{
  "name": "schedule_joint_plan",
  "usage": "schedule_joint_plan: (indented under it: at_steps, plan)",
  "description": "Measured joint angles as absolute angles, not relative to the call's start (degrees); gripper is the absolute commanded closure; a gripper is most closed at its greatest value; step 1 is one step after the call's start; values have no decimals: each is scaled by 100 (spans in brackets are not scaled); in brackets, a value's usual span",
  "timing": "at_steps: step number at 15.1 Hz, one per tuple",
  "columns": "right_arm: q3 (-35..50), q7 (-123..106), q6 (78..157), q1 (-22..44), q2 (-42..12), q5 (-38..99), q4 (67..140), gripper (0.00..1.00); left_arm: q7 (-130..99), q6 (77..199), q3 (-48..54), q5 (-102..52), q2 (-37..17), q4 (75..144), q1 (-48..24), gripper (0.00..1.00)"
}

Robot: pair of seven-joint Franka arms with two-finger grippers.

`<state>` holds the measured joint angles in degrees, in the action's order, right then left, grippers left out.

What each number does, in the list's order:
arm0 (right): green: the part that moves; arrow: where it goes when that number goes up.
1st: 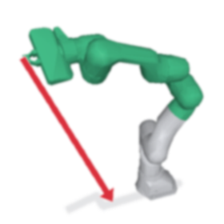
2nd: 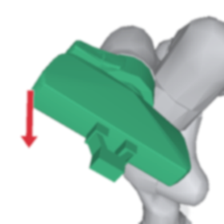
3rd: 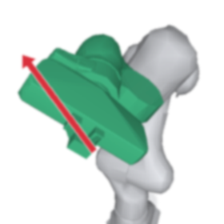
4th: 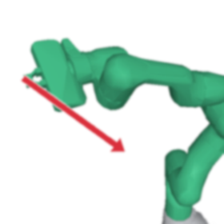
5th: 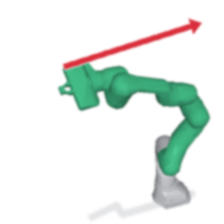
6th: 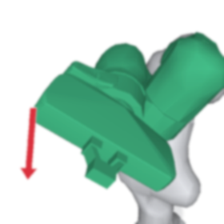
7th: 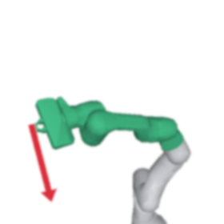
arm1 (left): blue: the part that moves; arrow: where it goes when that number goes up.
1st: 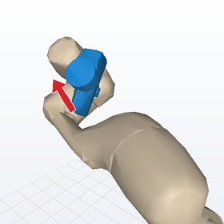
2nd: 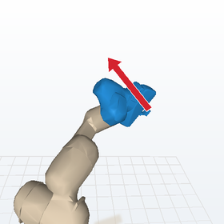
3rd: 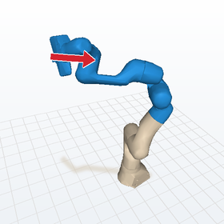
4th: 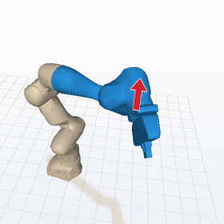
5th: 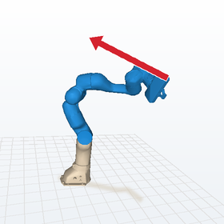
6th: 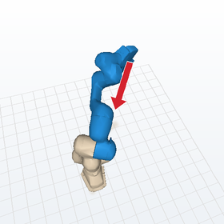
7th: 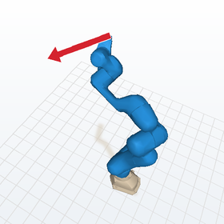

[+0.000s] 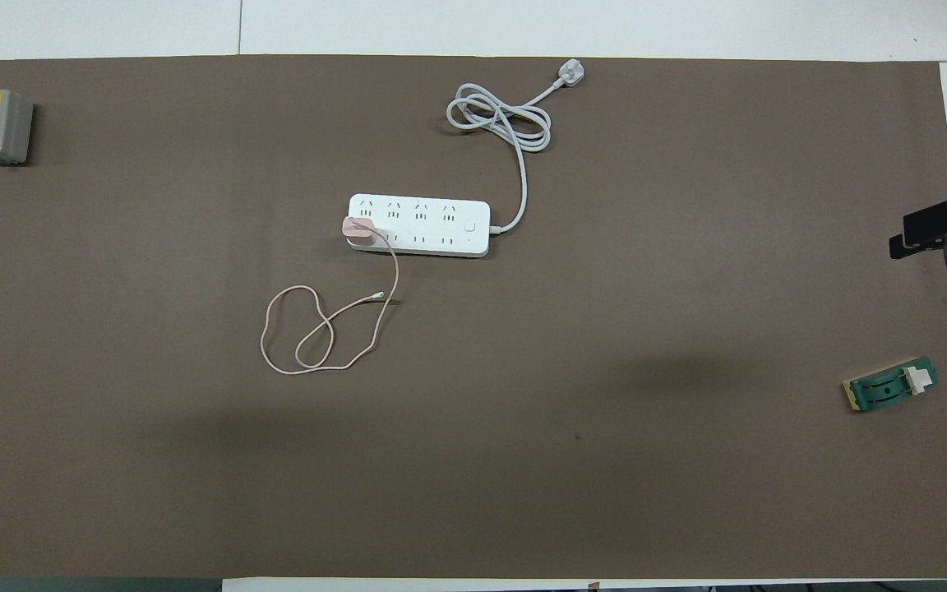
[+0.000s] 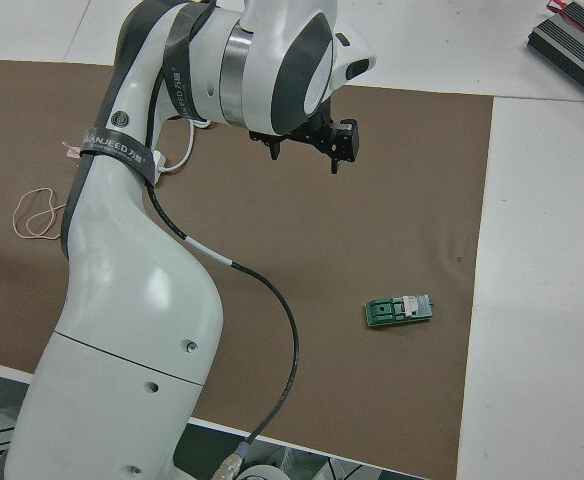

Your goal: Plug charger into power strip

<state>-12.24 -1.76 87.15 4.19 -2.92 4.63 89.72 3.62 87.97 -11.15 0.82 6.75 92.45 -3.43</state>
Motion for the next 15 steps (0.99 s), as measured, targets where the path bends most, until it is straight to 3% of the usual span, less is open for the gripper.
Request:
schedule_joint_plan:
  at_steps: [4, 15]
  plan:
    - [-1224, -176, 8715, 419, -292, 463, 8972, 0, -600, 8713, 314, 87, 461, 9100, 377, 0]
    - [-1224, -176, 8715, 419, -292, 463, 8972, 0, -756, 8955, 581, -225, 353, 9328, 418, 0]
